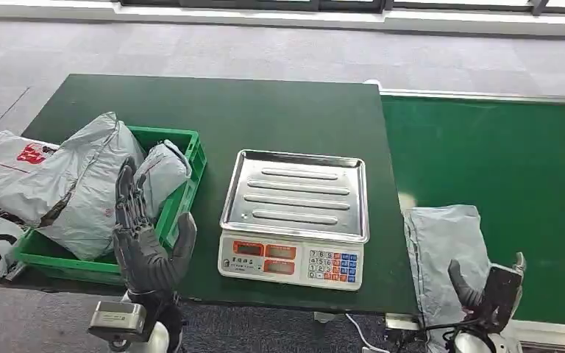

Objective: Moved the parcel from conveyor to table for the left to box.

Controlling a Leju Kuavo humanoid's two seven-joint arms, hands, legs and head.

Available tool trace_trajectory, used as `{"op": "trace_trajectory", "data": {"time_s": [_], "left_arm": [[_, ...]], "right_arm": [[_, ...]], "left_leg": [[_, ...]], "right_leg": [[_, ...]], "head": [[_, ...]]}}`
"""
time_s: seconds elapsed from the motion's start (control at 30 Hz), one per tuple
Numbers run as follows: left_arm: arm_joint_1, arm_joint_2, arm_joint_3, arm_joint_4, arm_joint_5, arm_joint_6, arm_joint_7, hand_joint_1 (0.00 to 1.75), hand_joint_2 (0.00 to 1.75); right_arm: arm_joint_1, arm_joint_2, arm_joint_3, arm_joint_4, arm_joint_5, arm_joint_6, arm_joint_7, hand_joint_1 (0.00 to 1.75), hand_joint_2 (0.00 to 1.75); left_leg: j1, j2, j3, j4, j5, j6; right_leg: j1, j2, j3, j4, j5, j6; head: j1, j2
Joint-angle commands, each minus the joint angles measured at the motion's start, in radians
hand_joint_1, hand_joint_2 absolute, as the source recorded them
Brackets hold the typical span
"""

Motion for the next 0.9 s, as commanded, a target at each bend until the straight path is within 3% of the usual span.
{"op": "trace_trajectory", "data": {"time_s": [0.03,0.2,0.83,0.87,0.9], "left_arm": [[-0.041,0.027,0.002,0.070,0.009,0.021,-0.002,0.00,1.75],[-0.029,0.016,0.021,0.048,-0.009,-0.005,0.010,0.00,1.75],[0.028,-0.017,0.072,-0.024,-0.061,-0.032,0.034,0.00,1.75],[0.032,-0.022,0.078,-0.030,-0.065,-0.039,0.038,0.00,1.75],[0.033,-0.024,0.080,-0.033,-0.067,-0.040,0.038,0.00,1.75]], "right_arm": [[-0.029,-0.042,0.047,0.135,0.089,0.042,0.054,0.00,1.75],[-0.051,-0.072,0.088,0.254,0.227,0.098,0.152,0.00,1.75],[-0.124,-0.096,0.148,0.375,0.406,0.138,0.256,0.00,1.75],[-0.125,-0.089,0.137,0.369,0.403,0.131,0.250,0.54,1.75],[-0.122,-0.088,0.138,0.361,0.406,0.133,0.247,1.75,1.75]], "left_leg": [[0.000,0.001,0.002,-0.001,0.000,0.000],[0.001,0.001,0.003,-0.002,0.000,0.000],[0.001,0.005,0.005,-0.003,-0.001,-0.001],[0.001,0.005,0.004,-0.001,-0.001,0.000],[0.001,0.005,0.004,-0.002,-0.001,-0.001]], "right_leg": [[0.001,0.001,0.002,-0.002,0.000,-0.001],[0.001,0.001,0.003,-0.003,0.001,-0.001],[0.002,0.005,0.004,-0.004,0.001,-0.002],[0.001,0.005,0.002,-0.002,0.001,-0.001],[0.002,0.005,0.003,-0.003,0.001,-0.001]], "head": [[0.000,0.000],[0.000,0.000],[0.000,0.000],[0.000,0.000],[0.000,0.000]]}}
